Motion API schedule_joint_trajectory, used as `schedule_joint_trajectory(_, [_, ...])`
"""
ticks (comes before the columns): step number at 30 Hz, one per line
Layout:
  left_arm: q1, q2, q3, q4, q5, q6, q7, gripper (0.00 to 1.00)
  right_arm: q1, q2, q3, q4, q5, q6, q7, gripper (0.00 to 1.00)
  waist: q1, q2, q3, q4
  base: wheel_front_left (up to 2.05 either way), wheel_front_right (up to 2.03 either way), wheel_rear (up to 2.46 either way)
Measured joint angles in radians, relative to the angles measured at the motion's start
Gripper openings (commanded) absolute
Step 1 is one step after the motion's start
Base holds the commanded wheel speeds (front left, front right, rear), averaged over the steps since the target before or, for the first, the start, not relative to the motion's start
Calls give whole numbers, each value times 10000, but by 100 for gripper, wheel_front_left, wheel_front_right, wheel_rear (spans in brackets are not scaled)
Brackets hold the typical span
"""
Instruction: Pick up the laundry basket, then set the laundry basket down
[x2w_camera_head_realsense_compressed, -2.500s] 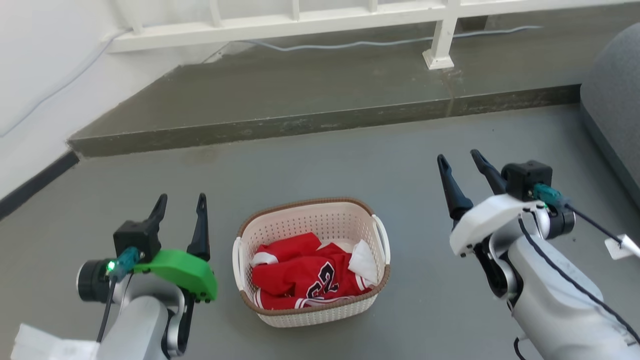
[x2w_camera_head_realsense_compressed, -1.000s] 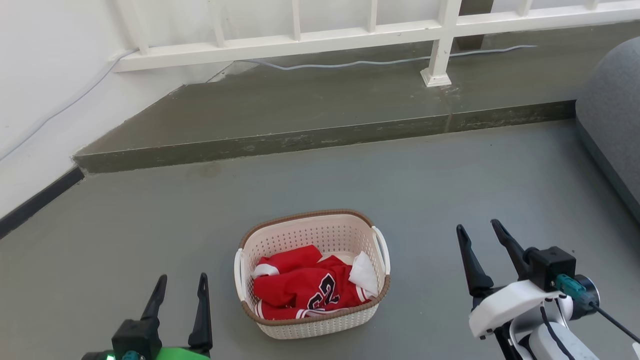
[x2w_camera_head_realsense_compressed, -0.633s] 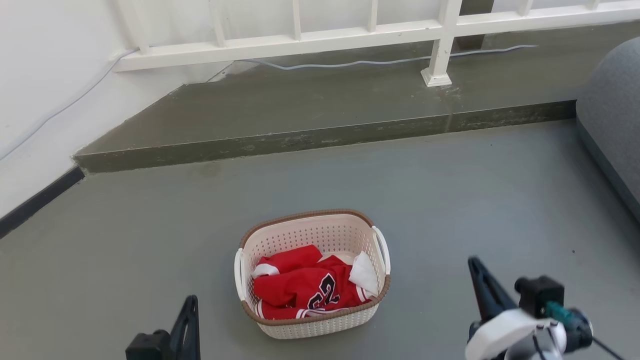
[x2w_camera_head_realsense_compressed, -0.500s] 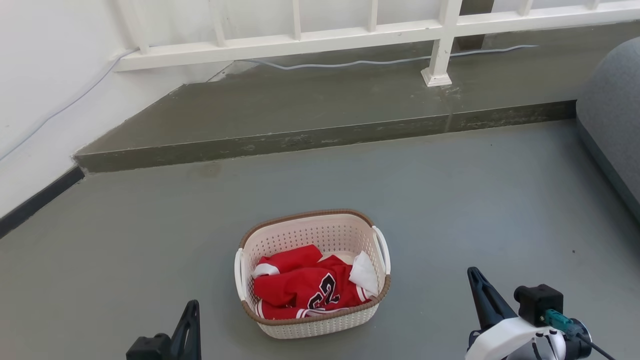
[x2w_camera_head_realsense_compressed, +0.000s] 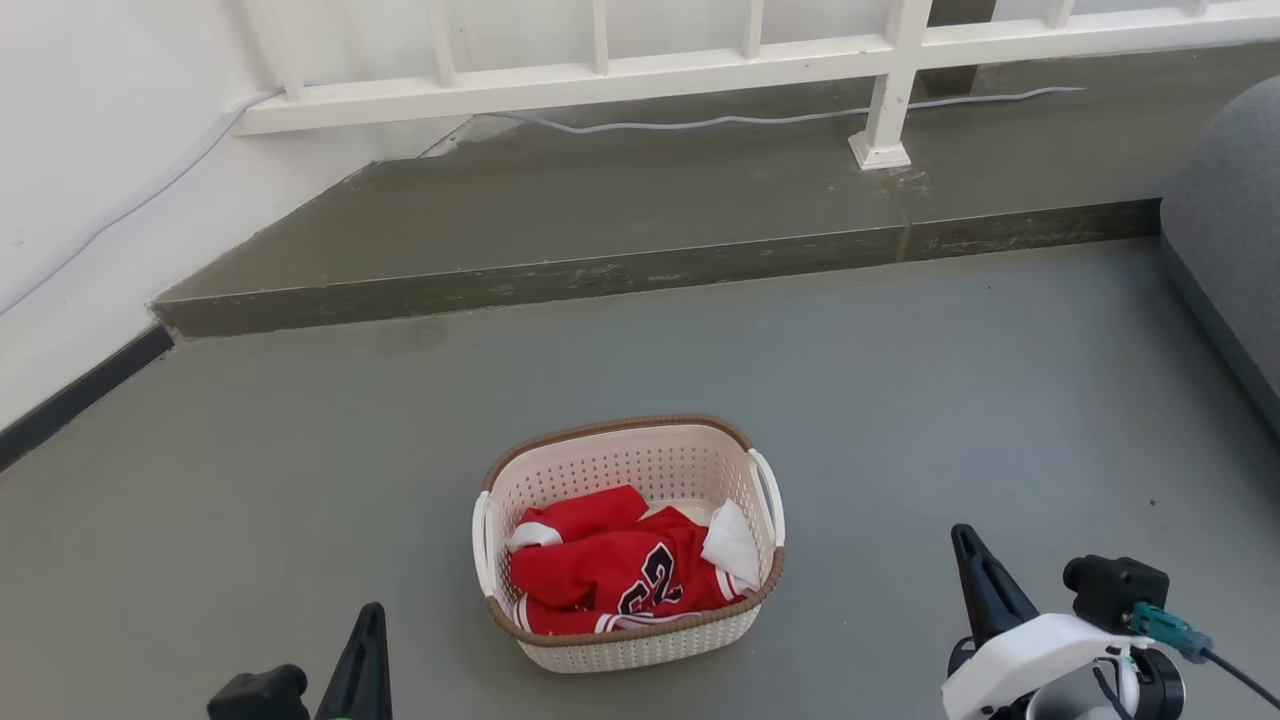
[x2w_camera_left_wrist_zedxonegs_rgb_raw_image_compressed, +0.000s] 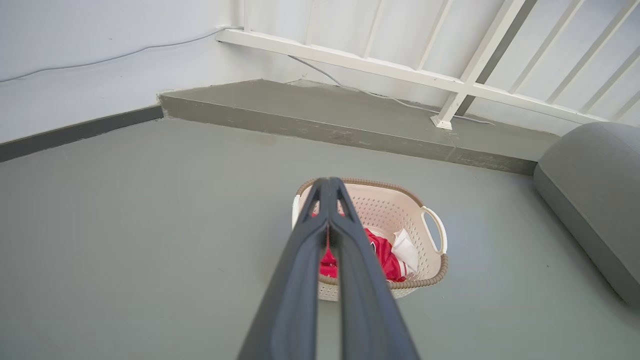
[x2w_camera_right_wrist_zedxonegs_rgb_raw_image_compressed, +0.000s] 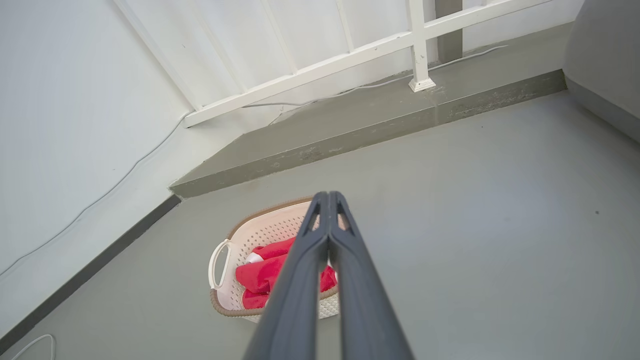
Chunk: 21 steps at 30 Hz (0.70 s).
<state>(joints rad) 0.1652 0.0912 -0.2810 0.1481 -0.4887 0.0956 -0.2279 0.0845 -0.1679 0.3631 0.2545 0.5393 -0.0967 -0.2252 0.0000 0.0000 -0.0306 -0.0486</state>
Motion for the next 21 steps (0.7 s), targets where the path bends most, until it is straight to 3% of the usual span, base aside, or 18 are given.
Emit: schedule_joint_trajectory(21, [-116,-25,654,50,-2617,-378,635,0,-156,173,-991,-71,2458,428,694,0,0,0,84,108,0,0,0])
